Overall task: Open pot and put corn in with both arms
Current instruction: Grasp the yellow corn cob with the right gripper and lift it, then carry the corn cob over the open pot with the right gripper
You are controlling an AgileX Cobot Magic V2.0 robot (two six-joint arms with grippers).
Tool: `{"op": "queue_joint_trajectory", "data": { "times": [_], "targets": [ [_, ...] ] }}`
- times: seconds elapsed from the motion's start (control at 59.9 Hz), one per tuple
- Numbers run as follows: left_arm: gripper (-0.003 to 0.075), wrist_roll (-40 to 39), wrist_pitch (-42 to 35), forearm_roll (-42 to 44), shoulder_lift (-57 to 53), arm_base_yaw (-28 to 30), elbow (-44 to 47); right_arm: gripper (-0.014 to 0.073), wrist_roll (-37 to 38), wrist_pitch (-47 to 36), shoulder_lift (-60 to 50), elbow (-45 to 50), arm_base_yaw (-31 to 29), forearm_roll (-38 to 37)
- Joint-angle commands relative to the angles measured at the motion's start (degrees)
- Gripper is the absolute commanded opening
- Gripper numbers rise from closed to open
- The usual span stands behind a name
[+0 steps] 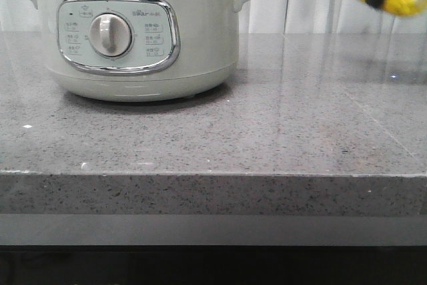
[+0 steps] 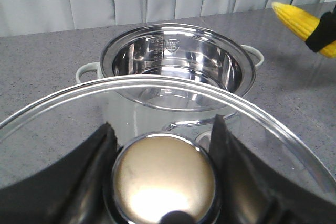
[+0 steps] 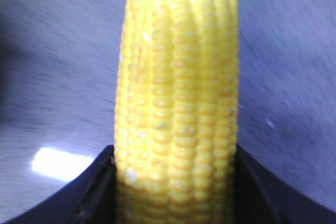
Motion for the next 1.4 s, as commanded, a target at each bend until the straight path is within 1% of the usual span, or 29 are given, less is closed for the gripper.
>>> {"op": "queue_joint_trajectory", "data": {
  "times": [0.0, 0.234, 0.501, 0.618, 0.835, 1.386],
  "targets": [
    [0.0242, -0.49, -7.9, -0.98, -0.09, 0.14, -2.06, 0.0361, -1.05, -1.71, -4.79, -5.05, 3.26, 2.52],
    [0.0242, -0.49, -7.9, -0.98, -0.09, 0.14, -2.06, 0.0361, -1.05, -3.1, -5.7, -11.84, 13.36, 4.44],
    [0.0242, -0.49, -7.9, -0.98, -0.09, 0.14, -2.06, 0.0361, -1.05, -11.2, -4.65, -12.2, 23.92, 4.56],
    [0.0242, -0.49, -7.9, -0.98, -0.09, 0.14, -2.06, 0.0361, -1.05, -15.07, -3.56, -12.2, 26.68, 4.6],
    [0.0242, -0.49, -7.9, -0.98, -0.09, 0.14, -2.06, 0.0361, -1.05, -19.4, -0.97, -12.2, 29.18, 4.72],
    [0.0242, -0.49, -7.9, -0.98, -0.09, 0.14, -2.06, 0.0361, -1.05, -19.44, 9.57, -12.2, 29.24, 3.95]
  ]
}}
